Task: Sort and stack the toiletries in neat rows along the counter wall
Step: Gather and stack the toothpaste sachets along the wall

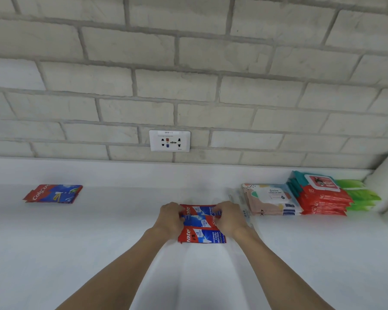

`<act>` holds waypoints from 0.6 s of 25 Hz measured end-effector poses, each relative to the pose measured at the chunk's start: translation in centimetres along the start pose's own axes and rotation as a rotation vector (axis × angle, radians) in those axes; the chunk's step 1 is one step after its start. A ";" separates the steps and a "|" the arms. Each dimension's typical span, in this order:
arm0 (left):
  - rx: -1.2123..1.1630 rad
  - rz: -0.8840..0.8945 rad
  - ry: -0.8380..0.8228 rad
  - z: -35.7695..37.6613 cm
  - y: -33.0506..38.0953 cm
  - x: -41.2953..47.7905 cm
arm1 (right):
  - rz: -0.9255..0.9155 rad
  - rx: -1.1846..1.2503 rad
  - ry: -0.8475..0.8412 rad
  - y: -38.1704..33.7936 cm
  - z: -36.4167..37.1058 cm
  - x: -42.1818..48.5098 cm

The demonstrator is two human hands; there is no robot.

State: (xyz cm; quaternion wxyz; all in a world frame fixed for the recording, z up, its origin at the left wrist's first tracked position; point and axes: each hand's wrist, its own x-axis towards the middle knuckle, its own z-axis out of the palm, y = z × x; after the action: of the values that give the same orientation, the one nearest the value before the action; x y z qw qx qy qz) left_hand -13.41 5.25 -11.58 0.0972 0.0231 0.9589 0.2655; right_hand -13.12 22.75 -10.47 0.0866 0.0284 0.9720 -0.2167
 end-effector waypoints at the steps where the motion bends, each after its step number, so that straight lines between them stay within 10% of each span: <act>1: 0.010 0.001 0.003 0.0 0.0 0.1 | -0.001 0.000 -0.001 0.0 0.0 0.1; 15: 0.001 0.000 0.017 -0.1 -1.1 0.8 | 0.010 -0.031 0.002 -0.9 0.5 0.6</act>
State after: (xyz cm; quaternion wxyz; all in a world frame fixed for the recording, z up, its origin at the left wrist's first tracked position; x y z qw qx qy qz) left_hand -14.17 4.34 -12.20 0.0890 0.0206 0.9598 0.2654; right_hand -13.73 21.74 -10.61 0.0871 0.0322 0.9752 -0.2010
